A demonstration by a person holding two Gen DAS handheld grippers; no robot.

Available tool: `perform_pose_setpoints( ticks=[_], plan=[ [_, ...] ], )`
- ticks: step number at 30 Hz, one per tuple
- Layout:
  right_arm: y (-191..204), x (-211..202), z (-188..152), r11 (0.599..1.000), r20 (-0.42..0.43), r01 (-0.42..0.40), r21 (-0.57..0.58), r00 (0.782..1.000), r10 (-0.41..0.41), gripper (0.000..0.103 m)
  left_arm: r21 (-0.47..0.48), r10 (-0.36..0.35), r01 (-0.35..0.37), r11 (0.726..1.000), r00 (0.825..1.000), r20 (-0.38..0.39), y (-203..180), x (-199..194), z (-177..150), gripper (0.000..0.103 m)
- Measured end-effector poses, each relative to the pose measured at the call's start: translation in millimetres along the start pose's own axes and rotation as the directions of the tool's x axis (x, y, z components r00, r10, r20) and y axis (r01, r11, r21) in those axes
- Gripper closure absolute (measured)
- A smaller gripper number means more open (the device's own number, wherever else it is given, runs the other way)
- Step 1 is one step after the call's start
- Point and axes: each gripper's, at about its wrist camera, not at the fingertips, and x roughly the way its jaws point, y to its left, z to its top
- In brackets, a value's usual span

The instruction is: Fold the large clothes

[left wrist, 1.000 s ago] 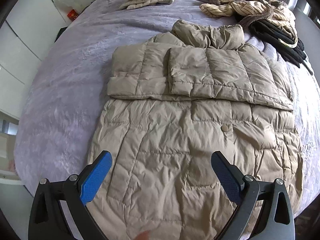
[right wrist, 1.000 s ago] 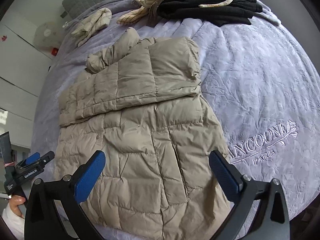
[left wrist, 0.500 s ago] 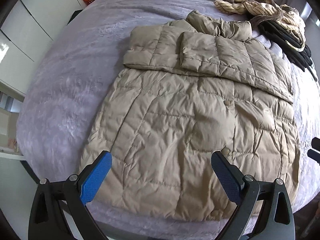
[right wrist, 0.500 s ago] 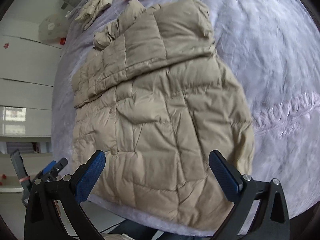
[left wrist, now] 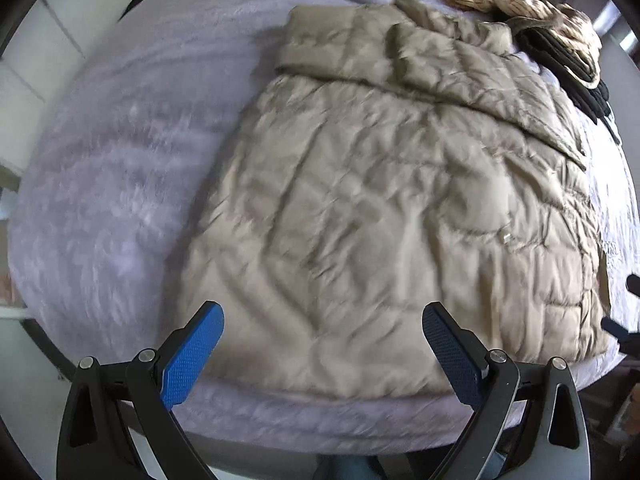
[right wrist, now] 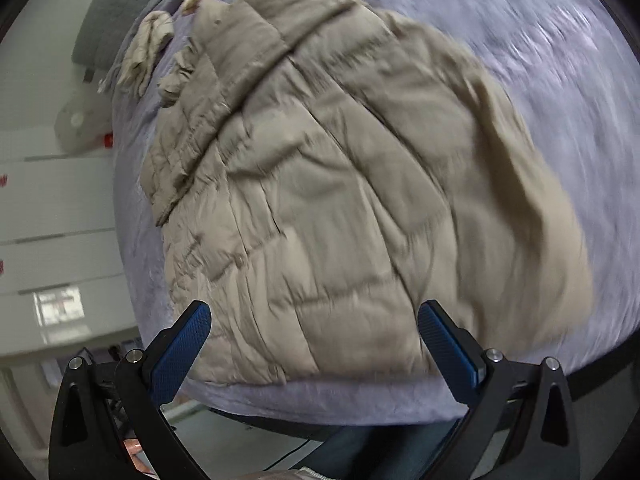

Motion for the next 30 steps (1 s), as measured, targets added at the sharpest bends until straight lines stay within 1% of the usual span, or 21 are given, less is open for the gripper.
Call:
perform_pose_setpoints(
  ticks=[3, 6, 8, 10, 11, 13, 16, 17, 19, 20, 25, 28, 30],
  plan=[
    [-9.8, -0.5, -15.3, 0.998, 0.018, -0.030, 0.052, 0.999, 0.029, 0.000, -0.037, -0.002, 0.002, 0.999, 1.000, -0.012, 29.4, 1.7, -9.8, 0.003],
    [-23.9, -2.6, -25.9, 0.992, 0.038, -0.063, 0.108, 0.998, 0.059, 0.000, -0.074, -0.036, 0.036, 0.997, 0.999, -0.010, 55.9, 2.1, -19.5, 0.003],
    [-30.9, -2.5, -30.4, 0.986, 0.050, -0.078, 0.147, 0.996, 0.071, 0.000, -0.100, -0.089, 0.086, 0.991, 0.996, -0.027, 69.8, 7.1, -27.6, 0.003],
    [-40.5, -2.6, -34.6, 0.977, 0.062, -0.103, 0.188, 0.994, 0.092, 0.000, -0.119, -0.153, 0.146, 0.982, 0.986, -0.058, 76.6, 16.1, -35.9, 0.003],
    [-45.5, -2.4, -37.0, 0.972, 0.065, -0.111, 0.209, 0.993, 0.099, 0.000, -0.127, -0.182, 0.171, 0.977, 0.980, -0.082, 77.4, 22.1, -40.3, 0.003],
    [-53.2, -1.3, -41.4, 0.966, 0.062, -0.100, 0.236, 0.994, 0.088, 0.000, -0.142, -0.207, 0.189, 0.972, 0.971, -0.122, 76.7, 34.1, -47.3, 0.003],
    [-64.0, -0.8, -47.6, 0.960, 0.067, -0.087, 0.266, 0.995, 0.071, 0.000, -0.169, -0.268, 0.244, 0.955, 0.953, -0.143, 70.9, 48.9, -56.0, 0.003],
    [-66.7, -1.5, -48.9, 0.958, 0.071, -0.091, 0.274, 0.995, 0.074, 0.000, -0.178, -0.296, 0.270, 0.946, 0.944, -0.143, 67.9, 52.8, -56.1, 0.003],
    [-73.0, -1.6, -50.4, 0.950, 0.081, -0.104, 0.295, 0.993, 0.083, 0.000, -0.195, -0.367, 0.338, 0.921, 0.920, -0.138, 59.2, 58.3, -54.5, 0.003],
    [-76.7, -1.7, -50.6, 0.947, 0.082, -0.105, 0.302, 0.993, 0.084, 0.000, -0.194, -0.386, 0.357, 0.914, 0.912, -0.139, 54.1, 59.5, -53.2, 0.003],
    [-89.7, 3.1, -49.6, 0.937, 0.106, -0.122, 0.328, 0.990, 0.091, 0.000, -0.156, -0.407, 0.387, 0.909, 0.904, -0.127, 38.1, 59.0, -41.2, 0.003],
    [-92.1, 6.0, -46.5, 0.927, 0.142, -0.159, 0.340, 0.983, 0.116, 0.000, -0.159, -0.437, 0.417, 0.895, 0.891, -0.122, 34.7, 61.4, -34.9, 0.003],
    [-93.2, 8.5, -45.1, 0.916, 0.169, -0.190, 0.353, 0.976, 0.137, 0.000, -0.155, -0.438, 0.418, 0.895, 0.889, -0.131, 33.0, 65.5, -32.8, 0.003]
  ],
)
